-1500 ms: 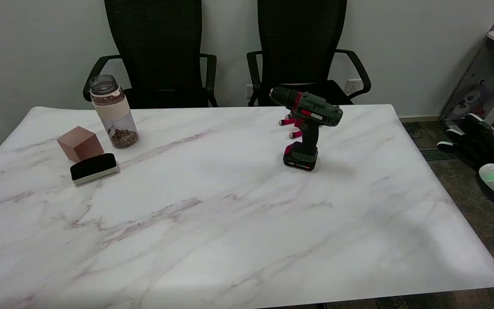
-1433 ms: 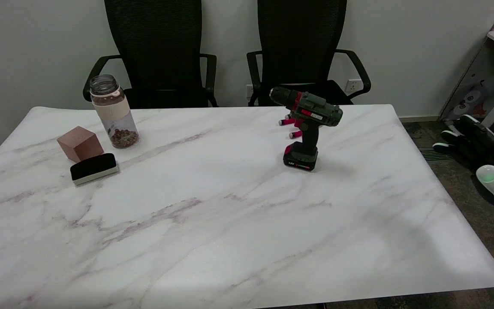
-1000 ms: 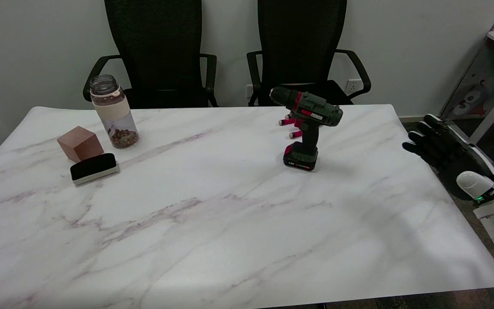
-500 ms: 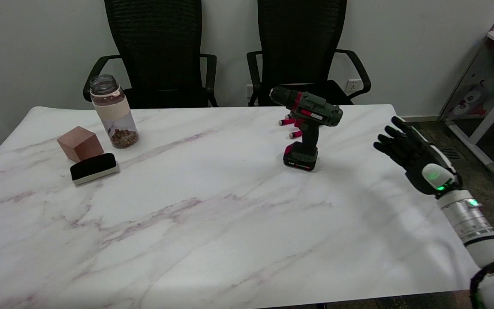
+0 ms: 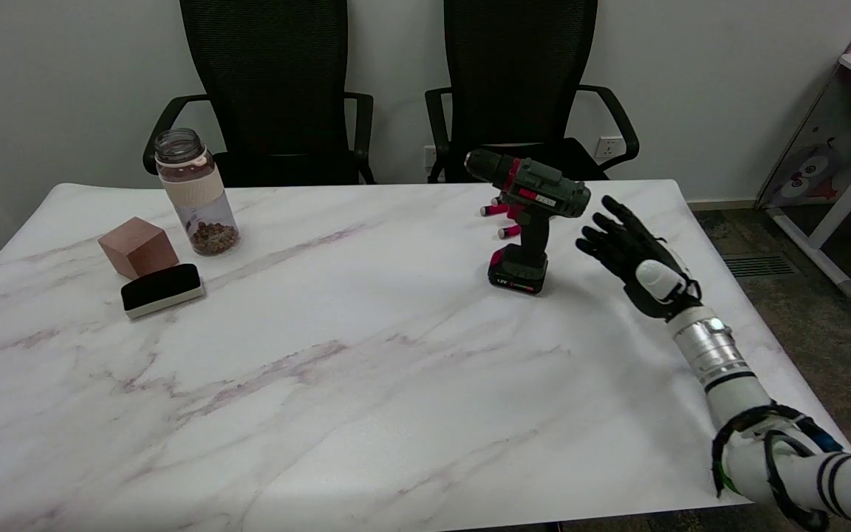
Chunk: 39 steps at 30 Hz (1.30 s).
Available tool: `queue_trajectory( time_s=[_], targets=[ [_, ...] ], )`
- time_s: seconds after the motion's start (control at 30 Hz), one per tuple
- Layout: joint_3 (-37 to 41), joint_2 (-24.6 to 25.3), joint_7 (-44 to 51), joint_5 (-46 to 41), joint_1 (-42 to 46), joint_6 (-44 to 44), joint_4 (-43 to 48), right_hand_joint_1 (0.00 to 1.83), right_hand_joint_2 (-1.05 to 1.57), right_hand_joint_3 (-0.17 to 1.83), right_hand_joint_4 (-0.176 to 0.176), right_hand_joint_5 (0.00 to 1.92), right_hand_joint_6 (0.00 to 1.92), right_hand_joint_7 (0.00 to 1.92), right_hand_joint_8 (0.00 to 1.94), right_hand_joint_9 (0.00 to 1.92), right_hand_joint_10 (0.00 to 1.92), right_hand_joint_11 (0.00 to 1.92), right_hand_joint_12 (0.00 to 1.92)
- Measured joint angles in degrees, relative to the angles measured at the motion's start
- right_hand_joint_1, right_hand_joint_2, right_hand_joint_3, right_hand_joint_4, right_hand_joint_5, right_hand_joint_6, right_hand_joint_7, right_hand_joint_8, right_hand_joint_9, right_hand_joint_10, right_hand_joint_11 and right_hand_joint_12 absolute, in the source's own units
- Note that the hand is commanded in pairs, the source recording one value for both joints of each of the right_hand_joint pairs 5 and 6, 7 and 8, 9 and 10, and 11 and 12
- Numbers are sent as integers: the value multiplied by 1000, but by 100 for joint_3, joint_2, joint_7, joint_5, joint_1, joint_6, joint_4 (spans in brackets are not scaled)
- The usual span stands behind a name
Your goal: Pick up the power screwdriver.
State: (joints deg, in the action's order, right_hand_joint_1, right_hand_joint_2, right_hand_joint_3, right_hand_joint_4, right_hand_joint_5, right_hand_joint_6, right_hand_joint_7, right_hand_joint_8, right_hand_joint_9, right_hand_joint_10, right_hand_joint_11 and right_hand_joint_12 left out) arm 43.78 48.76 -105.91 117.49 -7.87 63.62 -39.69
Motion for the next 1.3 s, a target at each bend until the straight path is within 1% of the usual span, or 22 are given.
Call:
queue_trajectory(
  time_s=[0.17, 0.23, 0.67, 1.23, 1.3],
  targets=[
    [-211, 187, 59, 19, -391, -289, 125, 933, -473, 884, 165, 211, 211, 211, 211, 326, 326, 405, 405],
    [-276, 254, 83, 26, -523, -378, 178, 933, -466, 886, 176, 248, 248, 248, 248, 307, 307, 382, 382],
    [-574, 607, 239, 48, -1255, -910, 619, 933, -528, 899, 176, 266, 266, 266, 266, 280, 280, 325, 325],
    [-790, 793, 415, 57, -1771, -1323, 913, 935, -574, 880, 176, 252, 252, 252, 252, 270, 270, 288, 288],
    [-803, 804, 437, 58, -1800, -1350, 927, 965, -581, 875, 176, 249, 249, 249, 249, 268, 268, 277, 277]
  ],
)
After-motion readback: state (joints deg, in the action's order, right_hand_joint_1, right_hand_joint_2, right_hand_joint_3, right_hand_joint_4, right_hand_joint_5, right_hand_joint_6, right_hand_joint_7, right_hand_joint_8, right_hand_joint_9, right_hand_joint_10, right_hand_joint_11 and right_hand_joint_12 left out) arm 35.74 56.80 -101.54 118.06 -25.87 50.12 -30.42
